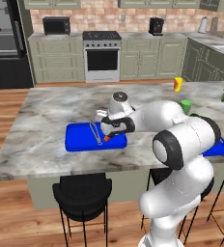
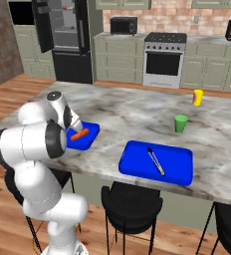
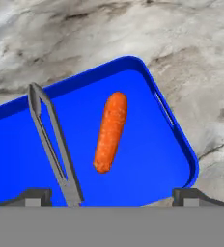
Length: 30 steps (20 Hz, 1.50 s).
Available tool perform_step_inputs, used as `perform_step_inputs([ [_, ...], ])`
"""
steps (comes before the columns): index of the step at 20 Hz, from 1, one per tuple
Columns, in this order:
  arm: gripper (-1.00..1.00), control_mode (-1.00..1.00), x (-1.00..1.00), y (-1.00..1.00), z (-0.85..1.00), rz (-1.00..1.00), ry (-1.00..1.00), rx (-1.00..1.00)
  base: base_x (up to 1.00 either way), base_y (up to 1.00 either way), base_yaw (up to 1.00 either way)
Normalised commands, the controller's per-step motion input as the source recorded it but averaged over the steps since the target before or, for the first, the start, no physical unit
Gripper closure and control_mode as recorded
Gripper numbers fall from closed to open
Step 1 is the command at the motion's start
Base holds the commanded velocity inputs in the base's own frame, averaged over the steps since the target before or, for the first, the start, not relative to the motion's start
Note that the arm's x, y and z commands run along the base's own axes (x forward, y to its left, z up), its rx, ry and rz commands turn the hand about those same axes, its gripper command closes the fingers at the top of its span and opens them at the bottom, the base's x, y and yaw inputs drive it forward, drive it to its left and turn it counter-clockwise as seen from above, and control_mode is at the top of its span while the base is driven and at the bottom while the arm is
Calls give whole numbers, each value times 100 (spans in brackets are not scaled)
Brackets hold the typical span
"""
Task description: Gather the carrot and sweet potato from the fridge and place them on a tray on the dining counter. Then gather the fishs from the fridge and place them on the other tray.
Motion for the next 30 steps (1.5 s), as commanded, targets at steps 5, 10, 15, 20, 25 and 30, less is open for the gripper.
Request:
perform_step_inputs([
  [5,-100,-100,-77,-1,52,7,-19,3,0,0,0],
  [10,-100,-100,-77,-5,44,7,-18,4,0,0,0],
  [15,-100,-100,-72,-7,47,9,-20,2,0,0,0],
  [20,-100,-100,-79,-8,46,9,-21,0,0,0,0],
  [25,-100,-100,-85,-14,50,2,-13,1,0,0,0],
  [30,-100,-100,-15,3,18,0,0,-2,0,0,0],
])
